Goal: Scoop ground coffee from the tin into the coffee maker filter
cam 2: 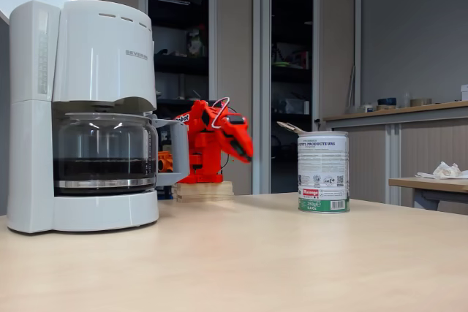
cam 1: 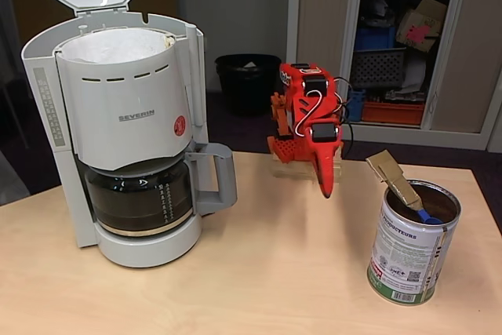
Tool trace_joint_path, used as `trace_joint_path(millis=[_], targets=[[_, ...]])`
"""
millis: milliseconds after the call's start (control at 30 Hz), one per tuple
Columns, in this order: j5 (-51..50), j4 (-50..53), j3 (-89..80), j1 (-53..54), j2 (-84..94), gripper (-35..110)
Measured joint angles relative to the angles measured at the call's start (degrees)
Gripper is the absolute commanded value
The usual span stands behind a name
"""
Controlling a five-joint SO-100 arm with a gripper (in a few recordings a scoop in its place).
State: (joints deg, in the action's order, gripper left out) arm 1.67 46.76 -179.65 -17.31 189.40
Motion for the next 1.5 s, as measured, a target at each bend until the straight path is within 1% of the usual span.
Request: trace_joint_path(millis=[67,167,267,400,633,900,967,1133,1500], targets=[[-0.97,-3.52,0.00,0.00,0.00,11],[-3.34,-6.94,0.00,0.26,0.00,15],[-6.59,-6.50,0.35,0.79,0.00,20],[-4.22,-1.76,4.31,0.00,0.00,23],[-1.23,11.43,16.70,-5.10,0.44,23],[-0.97,20.13,21.62,-8.70,0.62,24],[-0.35,20.83,22.06,-10.55,0.44,24],[1.32,18.81,22.06,-13.18,-3.69,24],[1.85,8.09,22.06,-16.35,-15.82,25]])
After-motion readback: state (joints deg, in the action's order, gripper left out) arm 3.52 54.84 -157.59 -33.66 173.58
